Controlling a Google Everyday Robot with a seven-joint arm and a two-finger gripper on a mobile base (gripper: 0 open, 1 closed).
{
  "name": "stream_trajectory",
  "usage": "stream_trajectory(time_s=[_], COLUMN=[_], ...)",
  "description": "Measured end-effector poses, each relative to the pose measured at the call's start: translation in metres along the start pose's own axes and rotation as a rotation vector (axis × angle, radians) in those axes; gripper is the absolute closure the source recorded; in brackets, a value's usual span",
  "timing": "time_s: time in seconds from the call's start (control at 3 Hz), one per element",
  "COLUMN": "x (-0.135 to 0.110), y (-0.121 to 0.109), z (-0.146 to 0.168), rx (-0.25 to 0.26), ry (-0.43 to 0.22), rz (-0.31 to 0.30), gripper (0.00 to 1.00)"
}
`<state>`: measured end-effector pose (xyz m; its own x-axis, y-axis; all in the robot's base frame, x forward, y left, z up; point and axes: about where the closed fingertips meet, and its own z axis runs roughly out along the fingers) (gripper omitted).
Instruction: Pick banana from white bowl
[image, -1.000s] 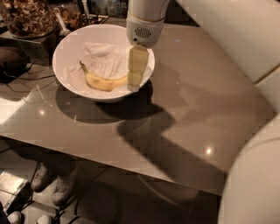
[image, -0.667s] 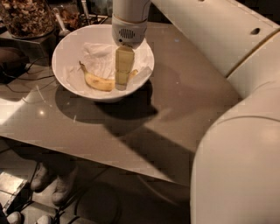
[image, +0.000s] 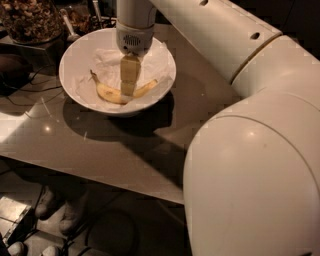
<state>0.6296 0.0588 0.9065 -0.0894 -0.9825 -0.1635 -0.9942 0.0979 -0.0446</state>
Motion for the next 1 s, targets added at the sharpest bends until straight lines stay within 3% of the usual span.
stream_trajectory(time_s=[1.0], x=[-0.005], y=[-0.013], z=[0.033], rx=[-0.076], ry=[-0.012], rz=[0.032], gripper=[0.38])
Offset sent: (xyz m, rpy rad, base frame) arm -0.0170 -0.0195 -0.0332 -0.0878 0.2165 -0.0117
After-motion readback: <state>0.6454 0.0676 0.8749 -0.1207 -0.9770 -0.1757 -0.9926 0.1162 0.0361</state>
